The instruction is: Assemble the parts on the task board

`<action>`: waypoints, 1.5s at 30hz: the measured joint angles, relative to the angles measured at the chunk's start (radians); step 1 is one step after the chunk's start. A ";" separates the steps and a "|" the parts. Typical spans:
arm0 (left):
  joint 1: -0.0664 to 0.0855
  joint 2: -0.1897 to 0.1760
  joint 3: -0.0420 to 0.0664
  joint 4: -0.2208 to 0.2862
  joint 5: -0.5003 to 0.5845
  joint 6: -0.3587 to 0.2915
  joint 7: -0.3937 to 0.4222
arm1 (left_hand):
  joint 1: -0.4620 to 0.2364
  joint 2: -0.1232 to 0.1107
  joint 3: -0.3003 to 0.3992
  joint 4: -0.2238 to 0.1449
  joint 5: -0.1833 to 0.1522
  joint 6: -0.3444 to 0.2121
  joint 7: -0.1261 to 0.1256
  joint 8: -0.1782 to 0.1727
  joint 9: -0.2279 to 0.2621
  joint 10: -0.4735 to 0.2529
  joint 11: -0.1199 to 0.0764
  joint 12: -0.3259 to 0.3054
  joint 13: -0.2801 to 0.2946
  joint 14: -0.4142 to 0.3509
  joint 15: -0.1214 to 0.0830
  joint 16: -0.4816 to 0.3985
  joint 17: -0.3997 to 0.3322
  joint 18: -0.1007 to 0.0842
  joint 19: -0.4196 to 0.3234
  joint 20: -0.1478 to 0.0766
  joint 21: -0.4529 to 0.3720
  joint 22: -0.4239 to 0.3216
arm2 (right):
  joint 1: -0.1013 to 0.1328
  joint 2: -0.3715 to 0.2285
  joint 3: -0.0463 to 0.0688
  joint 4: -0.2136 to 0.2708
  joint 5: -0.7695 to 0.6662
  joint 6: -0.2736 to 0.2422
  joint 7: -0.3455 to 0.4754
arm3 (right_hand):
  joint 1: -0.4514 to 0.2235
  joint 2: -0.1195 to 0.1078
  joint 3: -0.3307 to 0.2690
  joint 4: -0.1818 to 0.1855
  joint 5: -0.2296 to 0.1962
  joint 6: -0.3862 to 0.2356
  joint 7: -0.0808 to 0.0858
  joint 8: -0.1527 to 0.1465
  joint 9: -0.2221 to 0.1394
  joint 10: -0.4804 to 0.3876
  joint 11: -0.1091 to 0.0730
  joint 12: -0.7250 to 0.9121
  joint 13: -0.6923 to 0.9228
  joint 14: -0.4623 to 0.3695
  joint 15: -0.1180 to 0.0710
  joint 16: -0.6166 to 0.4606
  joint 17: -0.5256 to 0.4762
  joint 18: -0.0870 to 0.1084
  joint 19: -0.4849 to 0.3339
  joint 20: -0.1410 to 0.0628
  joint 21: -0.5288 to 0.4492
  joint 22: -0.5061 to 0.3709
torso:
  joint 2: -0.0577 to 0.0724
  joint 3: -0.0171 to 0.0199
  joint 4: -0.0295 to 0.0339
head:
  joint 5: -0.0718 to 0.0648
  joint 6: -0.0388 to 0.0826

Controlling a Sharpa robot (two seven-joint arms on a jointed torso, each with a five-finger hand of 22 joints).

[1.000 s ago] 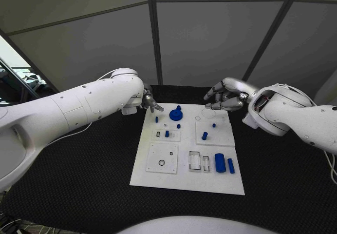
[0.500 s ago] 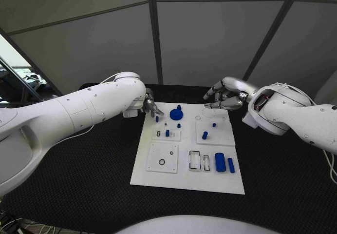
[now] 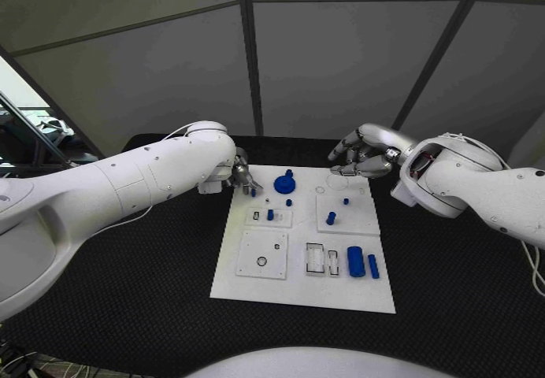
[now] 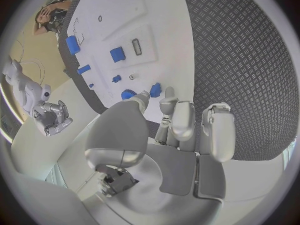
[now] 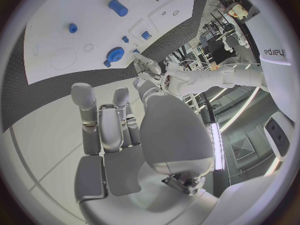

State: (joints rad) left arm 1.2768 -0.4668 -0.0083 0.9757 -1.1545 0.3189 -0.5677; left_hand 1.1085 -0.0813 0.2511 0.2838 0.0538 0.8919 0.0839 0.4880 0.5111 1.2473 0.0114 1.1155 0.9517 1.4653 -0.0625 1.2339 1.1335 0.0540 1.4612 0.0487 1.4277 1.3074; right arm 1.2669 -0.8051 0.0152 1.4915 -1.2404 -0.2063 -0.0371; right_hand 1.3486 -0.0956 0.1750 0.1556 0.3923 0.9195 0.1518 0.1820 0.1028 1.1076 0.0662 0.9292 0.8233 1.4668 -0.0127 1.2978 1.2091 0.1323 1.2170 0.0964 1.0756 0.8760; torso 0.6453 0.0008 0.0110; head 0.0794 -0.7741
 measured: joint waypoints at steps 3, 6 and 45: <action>-0.001 0.000 0.000 -0.001 0.000 -0.003 0.003 | 0.014 0.014 0.007 -0.007 0.000 0.011 -0.004 0.000 -0.003 0.003 -0.003 0.004 0.004 0.000 0.000 0.000 0.001 0.000 0.000 0.000 0.005 0.000 | 0.000 0.000 0.000 0.000 0.000 0.000 0.000 | 0.000 0.000 0.000 0.000 0.000 0.000 0.000 0.000 0.000 0.000 0.000 0.000 0.000 0.000 0.000 0.000 0.000 0.000 0.000 0.000 0.000 0.000 | 0.000 0.0000 0.0000 | -0.002 -0.001; -0.002 0.000 0.000 -0.001 0.000 -0.008 0.007 | 0.017 0.017 0.010 -0.010 0.000 0.011 -0.004 0.000 -0.005 0.004 -0.004 0.004 0.004 0.000 0.000 0.000 0.001 0.000 0.000 0.000 0.006 0.000 | 0.000 0.000 0.000 0.000 0.000 0.000 0.000 | 0.000 0.000 0.000 0.000 0.000 0.000 0.000 0.000 0.000 0.000 0.000 0.000 0.000 0.000 0.000 0.000 0.000 0.000 0.000 0.000 0.000 0.000 | 0.000 0.0000 0.0002 | -0.002 -0.002; -0.004 -0.060 0.011 0.067 0.058 -0.061 0.040 | 0.158 0.100 0.119 -0.121 -0.008 0.024 -0.050 0.148 0.114 0.026 -0.043 0.010 0.009 0.001 -0.020 0.000 0.005 0.000 0.005 -0.020 0.015 0.000 | 0.000 0.003 0.000 -0.009 0.000 0.009 -0.002 | 0.000 0.000 0.003 0.003 0.005 0.000 0.000 0.000 0.000 0.000 0.000 0.000 -0.001 0.000 0.000 0.000 0.000 0.000 0.000 0.000 0.000 0.000 | -0.001 -0.0003 0.0017 | 0.000 -0.009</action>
State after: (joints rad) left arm 1.2728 -0.5273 0.0029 1.0430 -1.0960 0.2578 -0.5281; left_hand 1.2665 0.0188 0.3700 0.1627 0.0456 0.9162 0.0340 0.6363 0.6255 1.2729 -0.0318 1.1259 0.9607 1.4668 -0.0825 1.2340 1.1382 0.0542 1.4665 0.0285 1.4432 1.3074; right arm 1.2669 -0.8018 0.0153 1.4827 -1.2405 -0.1974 -0.0391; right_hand 1.3486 -0.0957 0.1777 0.1583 0.3971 0.9195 0.1519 0.1820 0.1028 1.1076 0.0662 0.9292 0.8219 1.4668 -0.0126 1.2979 1.2092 0.1323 1.2170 0.0964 1.0756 0.8762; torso 0.6445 0.0005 0.0128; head 0.0798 -0.7831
